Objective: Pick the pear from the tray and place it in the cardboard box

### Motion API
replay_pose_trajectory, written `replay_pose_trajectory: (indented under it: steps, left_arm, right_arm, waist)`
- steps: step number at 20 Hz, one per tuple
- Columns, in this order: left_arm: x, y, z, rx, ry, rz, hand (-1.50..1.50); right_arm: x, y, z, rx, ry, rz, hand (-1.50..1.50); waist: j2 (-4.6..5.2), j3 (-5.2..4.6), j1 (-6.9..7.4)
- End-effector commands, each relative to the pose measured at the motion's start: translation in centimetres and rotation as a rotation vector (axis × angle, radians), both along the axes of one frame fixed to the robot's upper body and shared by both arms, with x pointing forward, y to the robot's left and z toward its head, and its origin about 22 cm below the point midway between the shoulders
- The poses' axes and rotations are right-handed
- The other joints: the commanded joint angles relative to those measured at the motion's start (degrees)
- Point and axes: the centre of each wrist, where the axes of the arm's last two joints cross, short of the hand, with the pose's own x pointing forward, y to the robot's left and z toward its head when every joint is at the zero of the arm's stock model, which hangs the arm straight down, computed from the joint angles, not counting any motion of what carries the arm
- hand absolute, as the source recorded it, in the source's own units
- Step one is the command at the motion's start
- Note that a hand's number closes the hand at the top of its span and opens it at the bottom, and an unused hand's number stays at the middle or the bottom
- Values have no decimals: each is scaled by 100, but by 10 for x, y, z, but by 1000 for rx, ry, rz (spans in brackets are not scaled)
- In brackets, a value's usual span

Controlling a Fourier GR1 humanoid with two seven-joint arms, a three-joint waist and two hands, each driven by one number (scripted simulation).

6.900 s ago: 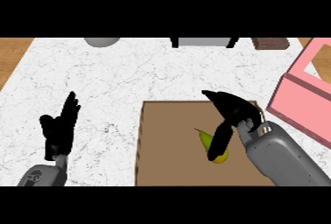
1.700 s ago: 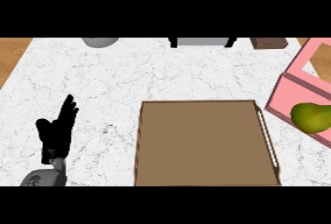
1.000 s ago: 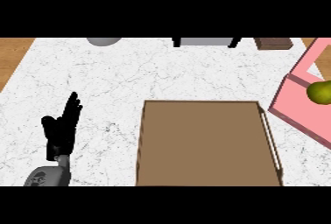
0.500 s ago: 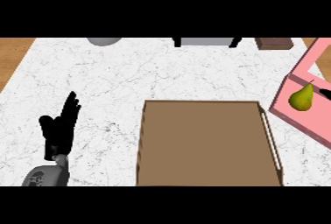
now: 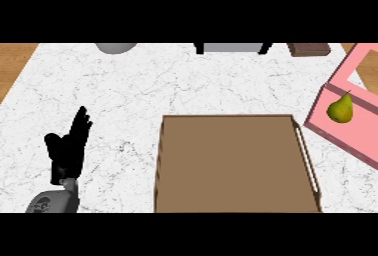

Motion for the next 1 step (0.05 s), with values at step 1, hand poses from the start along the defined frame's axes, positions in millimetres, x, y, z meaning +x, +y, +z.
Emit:
replay_pose_trajectory:
  steps: [1]
  left_arm:
    - [1, 7, 3, 26, -17, 8, 0]
  right_arm:
    - [-23, -39, 15, 128, -76, -43, -150]
  waist:
    - [3, -1, 2]
